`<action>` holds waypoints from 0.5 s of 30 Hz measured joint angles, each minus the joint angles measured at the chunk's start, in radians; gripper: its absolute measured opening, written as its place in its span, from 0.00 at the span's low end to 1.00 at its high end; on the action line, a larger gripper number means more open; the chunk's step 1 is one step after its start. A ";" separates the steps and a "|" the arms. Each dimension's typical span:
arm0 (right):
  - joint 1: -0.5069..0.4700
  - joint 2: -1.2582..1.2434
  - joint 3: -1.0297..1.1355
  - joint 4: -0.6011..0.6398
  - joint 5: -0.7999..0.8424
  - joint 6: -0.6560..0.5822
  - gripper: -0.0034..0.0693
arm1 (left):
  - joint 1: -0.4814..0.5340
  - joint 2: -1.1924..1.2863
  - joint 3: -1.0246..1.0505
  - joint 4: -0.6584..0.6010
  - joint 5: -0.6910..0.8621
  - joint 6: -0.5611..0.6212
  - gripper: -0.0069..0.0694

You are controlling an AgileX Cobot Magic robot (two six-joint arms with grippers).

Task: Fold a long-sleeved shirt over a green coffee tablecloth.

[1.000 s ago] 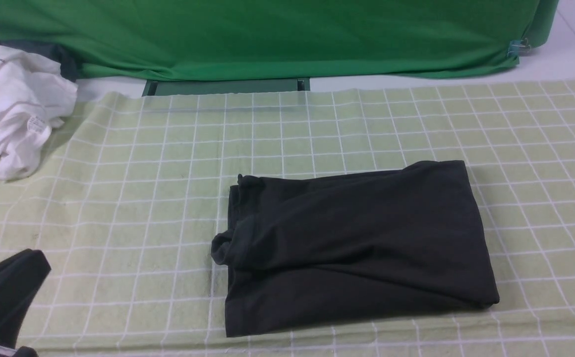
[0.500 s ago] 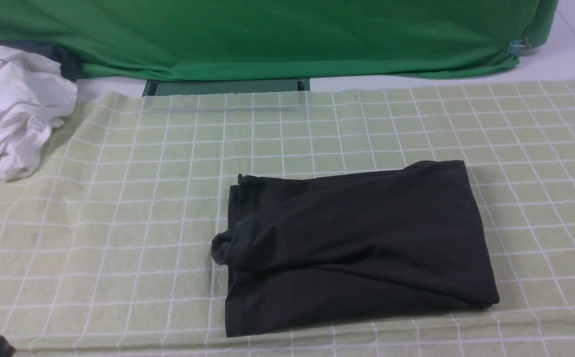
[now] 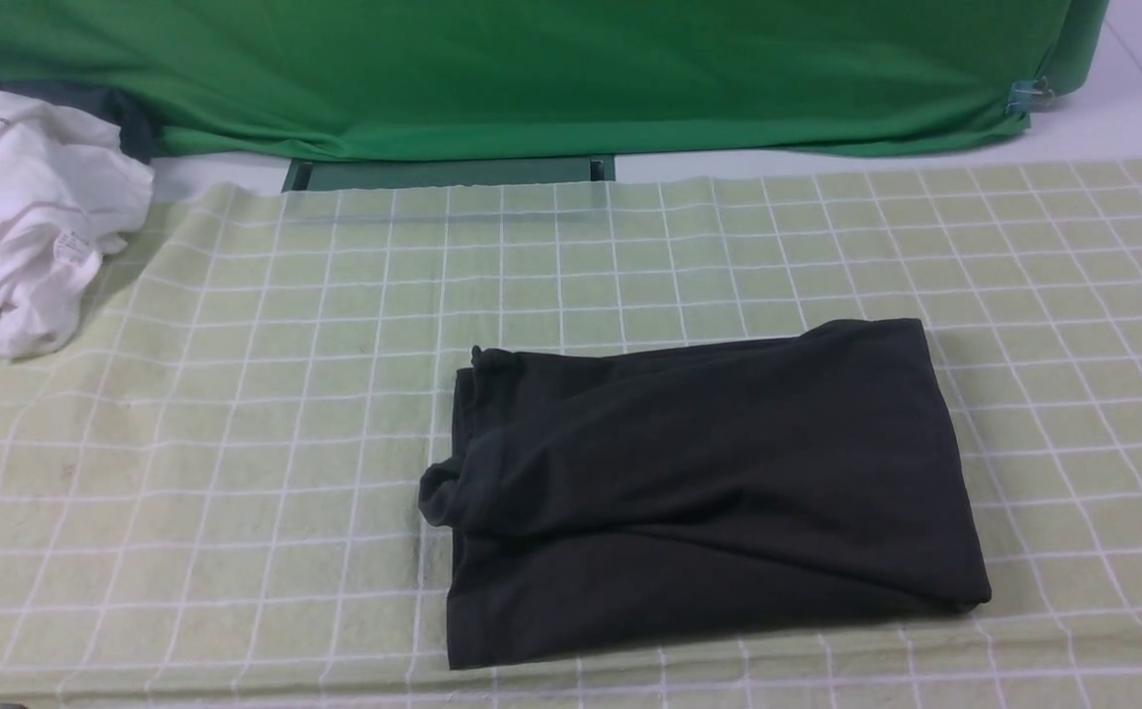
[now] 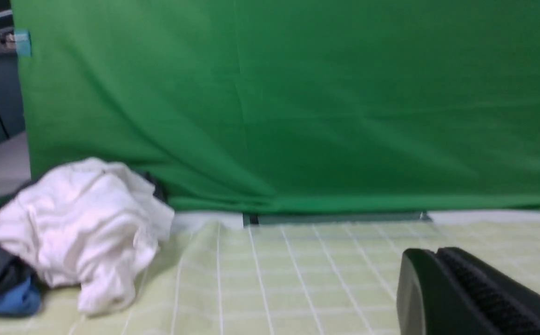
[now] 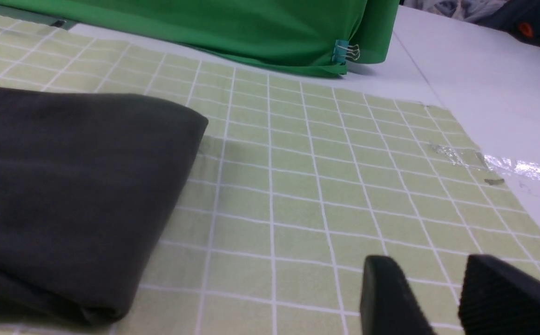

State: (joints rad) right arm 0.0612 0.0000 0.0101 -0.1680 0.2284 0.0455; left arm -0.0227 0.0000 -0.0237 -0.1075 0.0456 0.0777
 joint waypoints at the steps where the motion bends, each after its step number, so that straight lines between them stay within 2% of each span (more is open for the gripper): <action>1: 0.000 0.000 0.000 0.000 0.000 0.000 0.38 | 0.000 0.000 0.016 0.002 0.003 -0.001 0.11; 15: 0.000 0.000 0.000 0.000 0.000 0.000 0.38 | 0.001 0.000 0.027 0.029 0.188 -0.008 0.11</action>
State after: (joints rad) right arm 0.0612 0.0000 0.0101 -0.1680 0.2284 0.0455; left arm -0.0213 0.0000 0.0037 -0.0784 0.2337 0.0698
